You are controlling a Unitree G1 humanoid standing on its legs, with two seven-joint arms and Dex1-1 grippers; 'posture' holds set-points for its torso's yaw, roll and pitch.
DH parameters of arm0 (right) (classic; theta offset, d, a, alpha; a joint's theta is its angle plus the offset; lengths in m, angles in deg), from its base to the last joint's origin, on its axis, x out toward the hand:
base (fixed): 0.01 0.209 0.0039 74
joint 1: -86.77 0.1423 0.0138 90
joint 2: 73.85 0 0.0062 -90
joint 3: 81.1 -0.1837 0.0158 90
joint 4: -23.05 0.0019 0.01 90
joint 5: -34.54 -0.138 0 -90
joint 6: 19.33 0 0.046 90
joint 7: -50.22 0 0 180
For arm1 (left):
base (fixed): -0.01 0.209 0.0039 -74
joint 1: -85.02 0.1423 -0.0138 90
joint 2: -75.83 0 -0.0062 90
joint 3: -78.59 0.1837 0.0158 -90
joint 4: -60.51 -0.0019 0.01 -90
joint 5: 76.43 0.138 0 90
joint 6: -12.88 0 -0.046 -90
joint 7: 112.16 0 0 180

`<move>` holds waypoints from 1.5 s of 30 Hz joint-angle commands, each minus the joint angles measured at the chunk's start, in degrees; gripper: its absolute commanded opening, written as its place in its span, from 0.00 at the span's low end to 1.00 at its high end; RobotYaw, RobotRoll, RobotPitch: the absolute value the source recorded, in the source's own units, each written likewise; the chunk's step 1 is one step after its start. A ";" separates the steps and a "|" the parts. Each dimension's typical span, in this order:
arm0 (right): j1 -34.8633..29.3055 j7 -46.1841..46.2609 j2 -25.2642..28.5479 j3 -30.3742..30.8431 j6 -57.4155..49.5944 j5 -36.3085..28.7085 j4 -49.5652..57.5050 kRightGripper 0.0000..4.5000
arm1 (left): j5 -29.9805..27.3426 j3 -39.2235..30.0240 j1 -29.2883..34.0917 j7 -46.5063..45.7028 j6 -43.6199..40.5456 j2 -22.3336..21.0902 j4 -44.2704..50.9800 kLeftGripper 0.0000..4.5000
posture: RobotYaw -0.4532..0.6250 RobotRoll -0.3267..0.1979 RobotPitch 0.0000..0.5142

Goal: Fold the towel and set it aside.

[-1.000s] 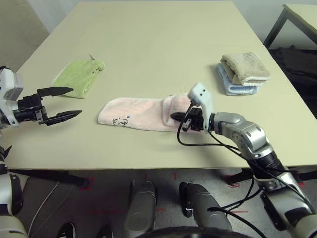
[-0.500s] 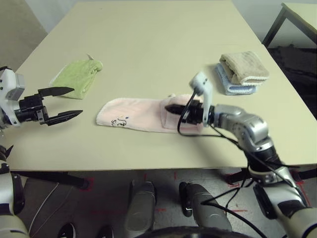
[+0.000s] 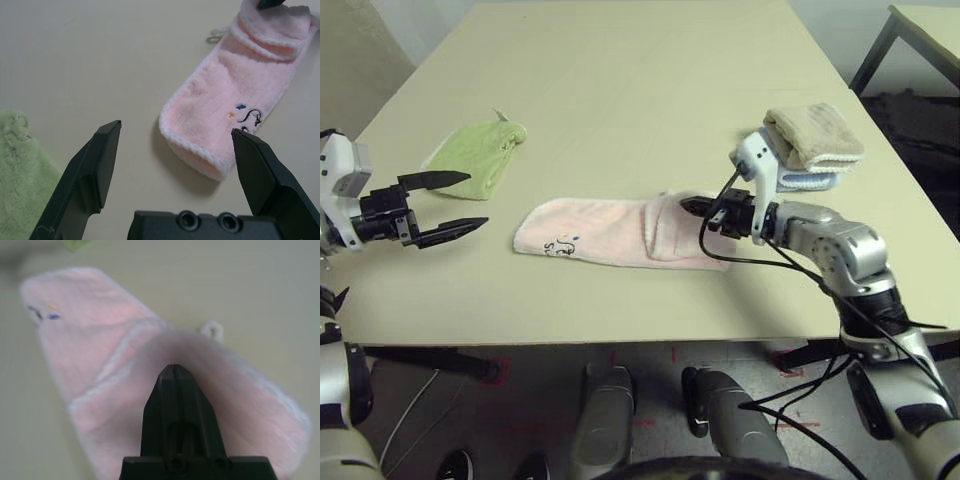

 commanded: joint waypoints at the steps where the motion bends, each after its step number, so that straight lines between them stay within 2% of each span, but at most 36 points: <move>1: -1.07 -1.22 -0.26 1.82 1.96 2.11 -2.68 0.00 | 0.58 0.18 0.27 0.49 0.23 -0.35 -0.20 1.00 | 0.50 0.62 0.34; 10: -1.49 -4.12 1.11 2.32 1.47 3.47 -3.41 0.00 | 0.81 0.30 -0.18 0.50 0.36 -0.10 -0.37 1.00 | 0.50 0.62 0.35; 16: 4.06 -5.50 1.19 -3.64 -3.61 -2.93 1.33 0.00 | 1.07 0.32 -0.54 0.50 0.50 0.22 -0.76 1.00 | 0.50 0.62 0.35; 19: 6.39 -5.11 1.36 -5.45 -4.98 -4.10 1.90 0.00 | 1.27 0.21 -0.76 0.50 0.64 0.31 -1.09 1.00 | 0.50 0.62 0.35; 29: 3.61 -5.05 1.58 -2.61 2.21 2.40 -7.49 0.00 | 1.23 -0.16 -0.68 0.49 1.03 0.07 -1.63 1.00 | 0.51 0.62 0.35; 33: 1.94 -4.24 1.82 0.18 7.14 7.36 -11.56 0.00 | 0.85 -0.29 -0.20 0.50 0.85 -0.51 -1.24 1.00 | 0.51 0.62 0.34; 37: 2.12 -4.17 0.79 -0.76 7.68 7.63 -11.85 0.00 | 0.91 -0.21 -0.21 0.50 0.79 -0.56 -1.23 1.00 | 0.51 0.62 0.34; 40: 2.65 -5.50 0.57 -3.78 5.06 3.83 -8.80 0.00 | 1.10 -0.16 -0.27 0.50 0.94 -0.57 -1.28 1.00 | 0.51 0.62 0.35; 43: 4.27 -8.91 2.68 -8.15 1.07 -2.25 -3.69 0.13 | 1.77 0.01 -0.51 0.49 0.89 -0.79 -1.72 1.00 | 0.51 0.62 0.35; 45: 4.82 -11.77 5.28 -9.71 -0.36 -4.77 -1.56 0.30 | 2.26 0.01 -0.76 0.49 0.79 -0.84 -2.05 1.00 | 0.50 0.62 0.34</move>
